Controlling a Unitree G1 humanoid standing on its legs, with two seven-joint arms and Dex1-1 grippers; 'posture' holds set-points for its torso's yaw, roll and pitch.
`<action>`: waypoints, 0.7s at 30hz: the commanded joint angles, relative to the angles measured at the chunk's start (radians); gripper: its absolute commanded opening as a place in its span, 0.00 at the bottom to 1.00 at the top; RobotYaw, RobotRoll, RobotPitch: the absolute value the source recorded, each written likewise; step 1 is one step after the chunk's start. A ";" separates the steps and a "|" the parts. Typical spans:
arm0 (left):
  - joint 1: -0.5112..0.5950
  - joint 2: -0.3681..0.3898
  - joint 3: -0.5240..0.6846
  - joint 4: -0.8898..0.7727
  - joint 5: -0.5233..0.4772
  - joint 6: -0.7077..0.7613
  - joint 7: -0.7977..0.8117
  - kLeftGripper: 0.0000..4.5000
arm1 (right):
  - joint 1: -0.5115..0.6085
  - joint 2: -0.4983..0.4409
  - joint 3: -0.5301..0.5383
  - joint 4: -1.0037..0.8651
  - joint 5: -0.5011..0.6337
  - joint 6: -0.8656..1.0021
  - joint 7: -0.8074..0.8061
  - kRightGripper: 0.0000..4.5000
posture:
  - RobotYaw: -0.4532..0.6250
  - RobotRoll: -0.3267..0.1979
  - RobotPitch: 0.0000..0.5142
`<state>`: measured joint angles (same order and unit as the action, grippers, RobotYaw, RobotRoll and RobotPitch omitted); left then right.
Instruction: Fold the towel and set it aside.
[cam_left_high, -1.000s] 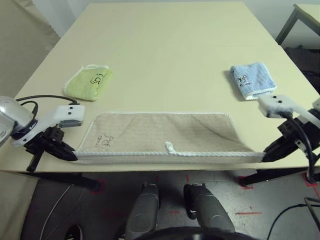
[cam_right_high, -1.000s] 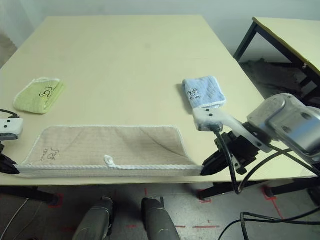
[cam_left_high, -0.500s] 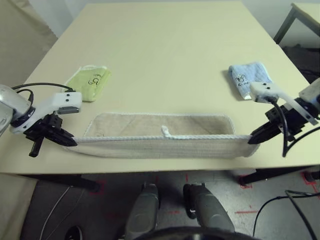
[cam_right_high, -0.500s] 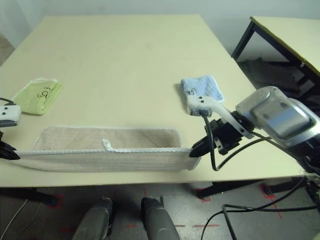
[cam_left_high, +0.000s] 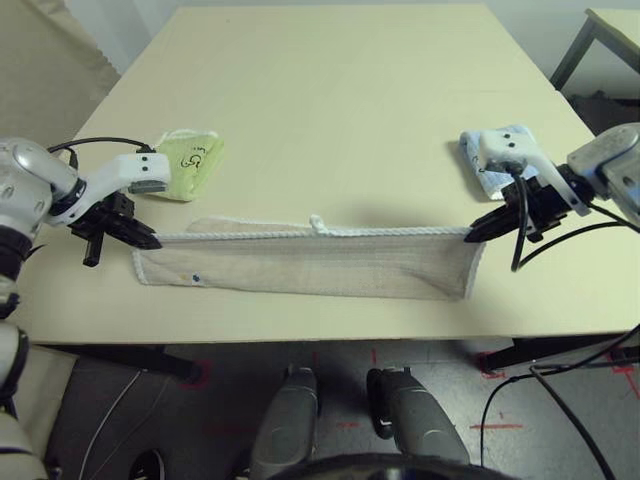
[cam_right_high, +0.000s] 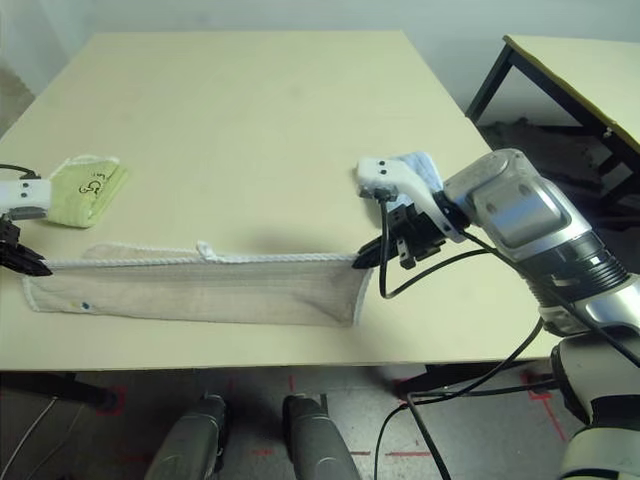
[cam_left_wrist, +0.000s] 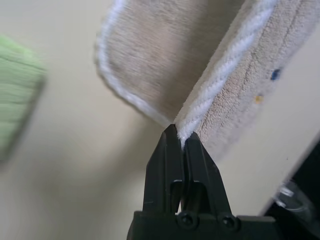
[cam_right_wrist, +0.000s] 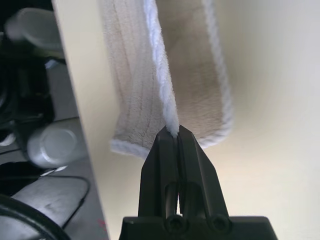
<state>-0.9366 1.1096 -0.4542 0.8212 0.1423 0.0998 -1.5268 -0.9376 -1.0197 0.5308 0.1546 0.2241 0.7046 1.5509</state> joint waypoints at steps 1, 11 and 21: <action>-0.037 -0.017 0.014 0.118 0.081 -0.085 0.082 0.00 | 0.015 0.002 -0.029 0.033 -0.050 0.001 -0.024 0.00 | 0.45 0.62 0.28; -0.124 -0.118 0.033 0.272 0.144 -0.216 0.195 0.00 | 0.037 0.038 -0.050 0.045 -0.072 0.019 -0.054 0.00 | 0.44 0.62 0.29; -0.147 -0.147 0.052 0.320 0.180 -0.257 0.256 0.31 | 0.052 0.052 -0.060 -0.002 -0.108 0.019 -0.075 0.24 | 0.44 0.62 0.29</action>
<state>-1.0768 0.9608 -0.4121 1.1262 0.3058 -0.1498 -1.2768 -0.8909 -0.9664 0.4916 0.1675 0.1282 0.7141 1.4778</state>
